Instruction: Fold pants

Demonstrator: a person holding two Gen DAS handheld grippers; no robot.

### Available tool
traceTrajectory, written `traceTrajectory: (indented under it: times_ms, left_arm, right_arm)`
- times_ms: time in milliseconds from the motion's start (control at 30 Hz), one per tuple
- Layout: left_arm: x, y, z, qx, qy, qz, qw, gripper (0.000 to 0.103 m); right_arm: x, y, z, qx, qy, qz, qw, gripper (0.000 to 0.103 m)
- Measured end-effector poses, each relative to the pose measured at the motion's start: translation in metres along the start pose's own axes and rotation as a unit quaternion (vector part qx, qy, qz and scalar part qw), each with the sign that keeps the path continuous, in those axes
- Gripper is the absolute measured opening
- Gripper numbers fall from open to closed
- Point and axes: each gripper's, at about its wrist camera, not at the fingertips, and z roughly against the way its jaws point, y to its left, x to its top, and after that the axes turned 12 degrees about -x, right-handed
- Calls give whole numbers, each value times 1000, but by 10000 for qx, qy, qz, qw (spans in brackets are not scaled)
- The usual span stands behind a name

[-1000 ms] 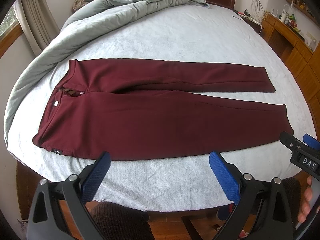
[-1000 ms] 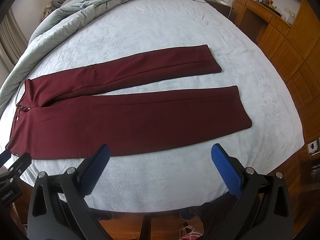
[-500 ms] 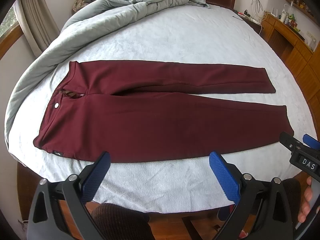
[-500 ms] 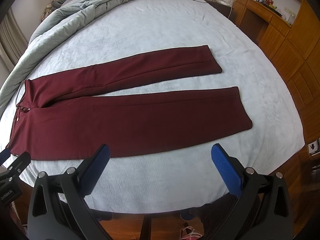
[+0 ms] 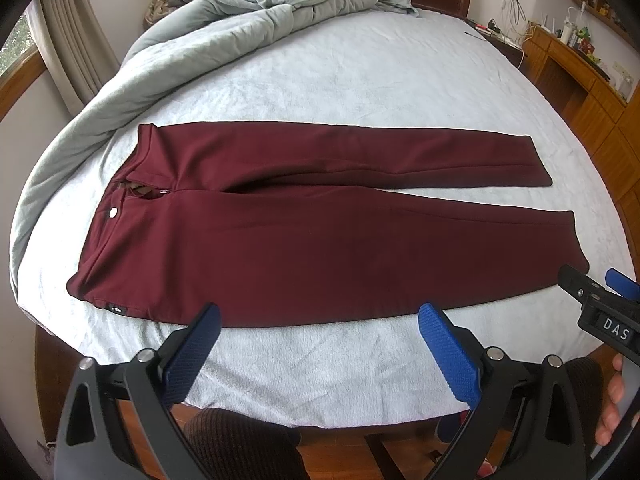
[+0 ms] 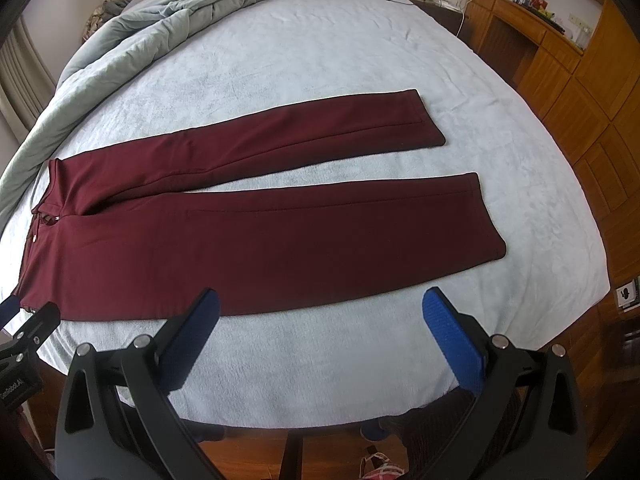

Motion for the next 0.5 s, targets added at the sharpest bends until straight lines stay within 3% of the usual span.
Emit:
traceTrajectory:
  times_ms: [500]
  left_arm:
    - [2, 1, -7, 21, 52, 5, 10000, 99]
  right_arm:
    - [3, 2, -10, 33, 26, 22, 10000, 101]
